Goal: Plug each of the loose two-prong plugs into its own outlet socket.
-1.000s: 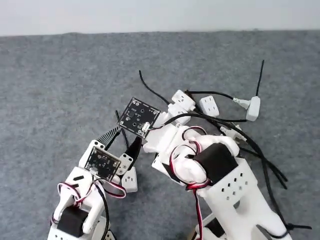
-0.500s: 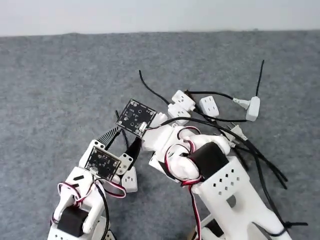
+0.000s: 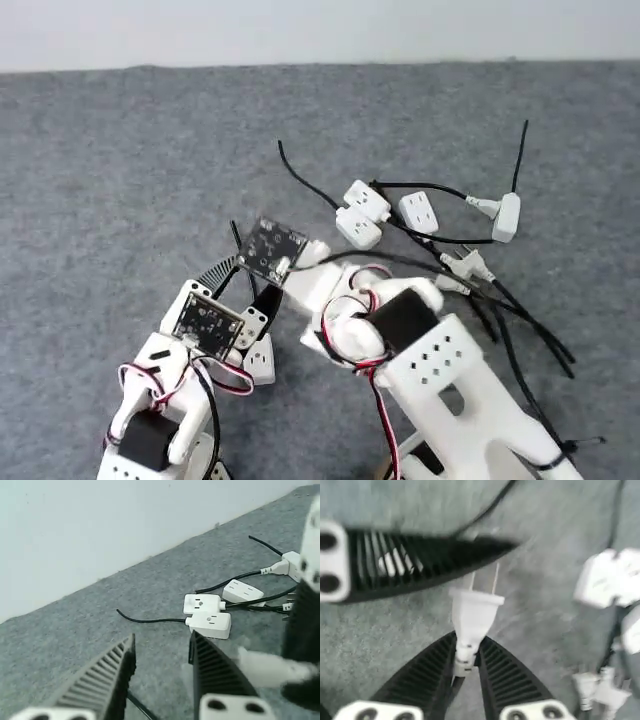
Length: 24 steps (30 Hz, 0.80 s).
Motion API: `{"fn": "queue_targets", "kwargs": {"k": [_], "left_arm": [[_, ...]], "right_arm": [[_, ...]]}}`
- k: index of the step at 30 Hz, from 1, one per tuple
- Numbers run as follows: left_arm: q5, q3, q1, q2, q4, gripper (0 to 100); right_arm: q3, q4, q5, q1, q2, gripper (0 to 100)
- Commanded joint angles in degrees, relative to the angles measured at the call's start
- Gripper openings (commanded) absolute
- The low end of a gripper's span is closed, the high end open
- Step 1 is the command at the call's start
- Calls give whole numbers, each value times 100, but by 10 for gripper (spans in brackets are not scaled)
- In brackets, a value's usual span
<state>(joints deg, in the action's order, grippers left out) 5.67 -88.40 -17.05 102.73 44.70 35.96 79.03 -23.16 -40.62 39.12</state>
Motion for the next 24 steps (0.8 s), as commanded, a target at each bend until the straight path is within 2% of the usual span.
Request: {"fn": "queue_targets", "kwargs": {"k": [1,7,13,16,20,24], "left_arm": [[18,22,167,-9,-273,170],[-185,22,633,-9,-440,170],[-193,-4,703,-9,-510,170],[-193,-13,703,-9,-510,170],[-193,-13,703,-9,-510,170],[-193,-13,686,-9,-510,170]], "right_arm": [[923,-664,105,268,163,9],[2180,-2193,53,1358,145,9],[2760,-2862,97,1367,145,20],[2892,-3029,105,1367,145,90],[2927,-3055,554,1367,145,217],[2927,-3055,571,1367,145,233]]}}
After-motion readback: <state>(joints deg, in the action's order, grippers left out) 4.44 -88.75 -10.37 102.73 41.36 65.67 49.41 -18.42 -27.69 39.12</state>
